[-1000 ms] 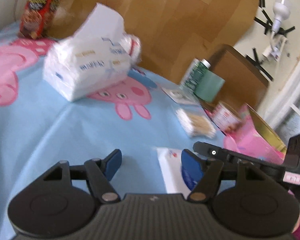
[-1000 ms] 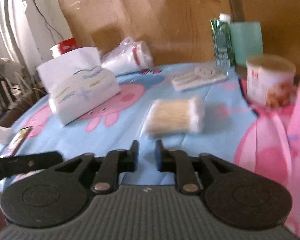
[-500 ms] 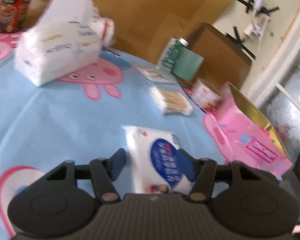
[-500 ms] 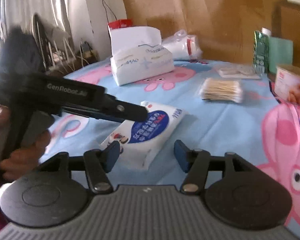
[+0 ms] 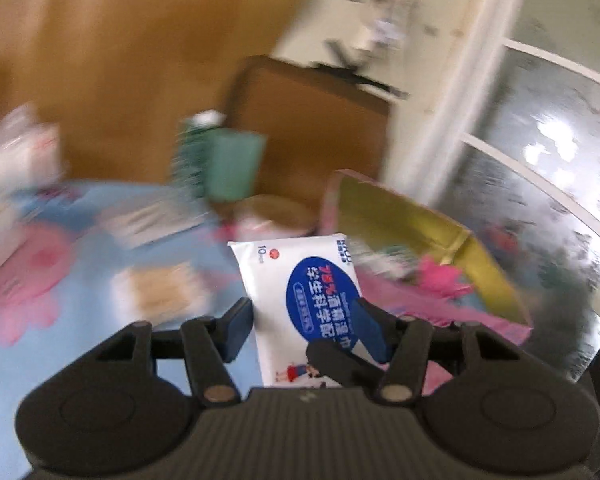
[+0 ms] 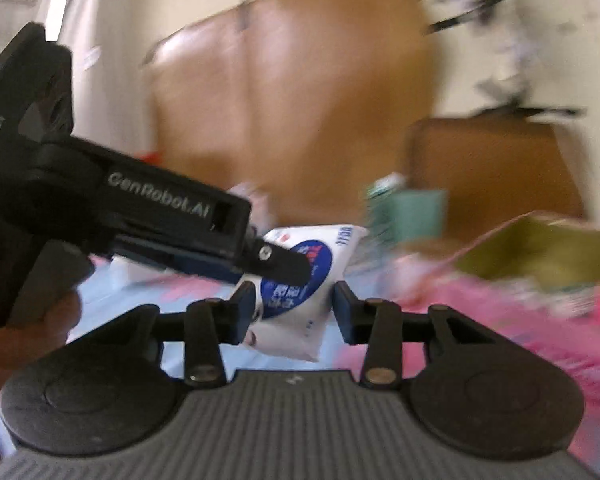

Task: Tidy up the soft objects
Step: 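Carry the wet-wipes pack into the pink tin and release it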

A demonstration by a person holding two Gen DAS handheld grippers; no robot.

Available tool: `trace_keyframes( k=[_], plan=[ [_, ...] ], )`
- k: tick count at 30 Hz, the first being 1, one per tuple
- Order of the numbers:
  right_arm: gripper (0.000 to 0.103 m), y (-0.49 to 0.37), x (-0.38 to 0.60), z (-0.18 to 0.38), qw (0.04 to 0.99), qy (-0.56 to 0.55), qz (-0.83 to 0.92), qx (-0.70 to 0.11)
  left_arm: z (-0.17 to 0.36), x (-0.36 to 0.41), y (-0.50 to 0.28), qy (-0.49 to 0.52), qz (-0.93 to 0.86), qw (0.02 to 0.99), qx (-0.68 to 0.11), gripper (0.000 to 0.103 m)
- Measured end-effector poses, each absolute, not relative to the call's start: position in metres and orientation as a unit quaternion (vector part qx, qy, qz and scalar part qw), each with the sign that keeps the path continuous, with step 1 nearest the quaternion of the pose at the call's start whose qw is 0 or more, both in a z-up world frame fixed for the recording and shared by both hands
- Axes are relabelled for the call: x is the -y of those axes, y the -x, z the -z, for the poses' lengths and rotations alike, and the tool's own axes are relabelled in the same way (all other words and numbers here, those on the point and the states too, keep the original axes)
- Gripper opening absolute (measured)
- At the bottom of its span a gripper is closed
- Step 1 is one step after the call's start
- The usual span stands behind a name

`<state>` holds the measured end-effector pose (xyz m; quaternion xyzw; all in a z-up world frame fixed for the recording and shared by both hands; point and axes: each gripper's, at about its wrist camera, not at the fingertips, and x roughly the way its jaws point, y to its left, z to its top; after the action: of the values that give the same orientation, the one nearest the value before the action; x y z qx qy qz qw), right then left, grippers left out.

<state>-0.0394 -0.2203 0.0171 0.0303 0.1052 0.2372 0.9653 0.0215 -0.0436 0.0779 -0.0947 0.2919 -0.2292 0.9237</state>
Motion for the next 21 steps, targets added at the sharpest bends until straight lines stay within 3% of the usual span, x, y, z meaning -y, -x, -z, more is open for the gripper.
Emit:
trace_keyframes(
  k=[4,8,11,13,14,21],
  plan=[
    [0.045,0.025,0.268,-0.020,0.980,-0.062,-0.166,-0.095,-0.093,0.105,-0.052,0.067,0.273,0.921,-0.271,0.054],
    [0.045,0.007,0.299,-0.016,0.992,-0.061,-0.084,-0.071,-0.093,0.160,-0.083,0.039,0.305,0.917,-0.253,0.067],
    [0.046,-0.014,0.318,-0.001,0.996,-0.065,0.014,-0.052,-0.076,0.186,-0.093,0.007,0.275,0.926,-0.260,0.067],
    [0.047,-0.023,0.331,0.008,0.993,-0.079,0.051,-0.070,-0.063,0.184,-0.095,0.019,0.268,0.922,-0.279,0.067],
    [0.046,-0.025,0.340,0.008,0.990,-0.107,0.042,-0.076,-0.058,0.177,-0.093,0.036,0.265,0.923,-0.276,0.074],
    [0.046,-0.020,0.340,0.010,0.993,-0.099,0.019,-0.063,-0.054,0.133,-0.069,0.060,0.230,0.936,-0.259,0.074]
  ],
)
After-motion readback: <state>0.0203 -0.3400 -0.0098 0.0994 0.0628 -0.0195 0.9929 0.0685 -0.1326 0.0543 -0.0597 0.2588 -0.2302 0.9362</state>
